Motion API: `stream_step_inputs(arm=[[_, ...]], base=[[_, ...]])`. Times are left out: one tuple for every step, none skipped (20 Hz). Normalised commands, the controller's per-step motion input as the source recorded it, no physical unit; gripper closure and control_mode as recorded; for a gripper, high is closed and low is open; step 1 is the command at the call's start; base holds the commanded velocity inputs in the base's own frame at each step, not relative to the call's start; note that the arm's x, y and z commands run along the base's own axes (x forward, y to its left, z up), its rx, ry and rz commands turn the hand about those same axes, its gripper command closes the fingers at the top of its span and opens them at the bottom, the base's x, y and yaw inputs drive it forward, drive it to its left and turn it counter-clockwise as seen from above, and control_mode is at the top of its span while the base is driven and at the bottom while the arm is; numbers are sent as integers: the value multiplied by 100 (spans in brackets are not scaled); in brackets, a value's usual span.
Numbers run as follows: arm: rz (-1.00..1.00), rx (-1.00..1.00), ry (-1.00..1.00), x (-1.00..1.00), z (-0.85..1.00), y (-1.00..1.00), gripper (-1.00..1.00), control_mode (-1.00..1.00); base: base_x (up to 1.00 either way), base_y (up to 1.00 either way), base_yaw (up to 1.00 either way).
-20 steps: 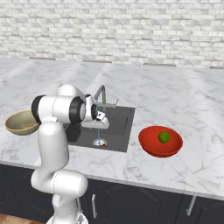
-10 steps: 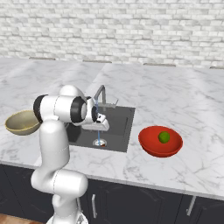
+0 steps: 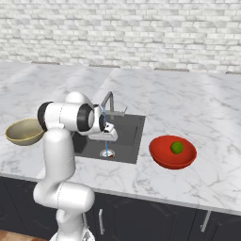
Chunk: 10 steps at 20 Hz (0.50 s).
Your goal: Pick the bell peppers from the sink and place them in one bowl. Place the lime in the other bowl. Then turn off the sink faucet.
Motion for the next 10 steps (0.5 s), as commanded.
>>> stream_step_inputs(arm=[[0,0,0,9,-23,0,-100,-100],[0,0,0,13,-24,0,-100,-100],[0,0,1,14,-23,0,-100,-100],[0,0,1,13,-23,0,-100,-100],[0,0,0,10,-23,0,-100,-100],[0,0,0,4,-24,0,-100,-100],[0,0,0,0,-25,0,-100,-100],[0,0,0,0,-24,0,-100,-100],[0,0,0,0,-24,0,-100,-100],[0,0,0,0,-25,-1,-100,-100]], base=[[0,0,0],[0,0,0],[0,0,0],[0,0,0],[0,0,0],[0,0,0],[0,0,0],[0,0,0],[0,0,0],[0,0,0]])
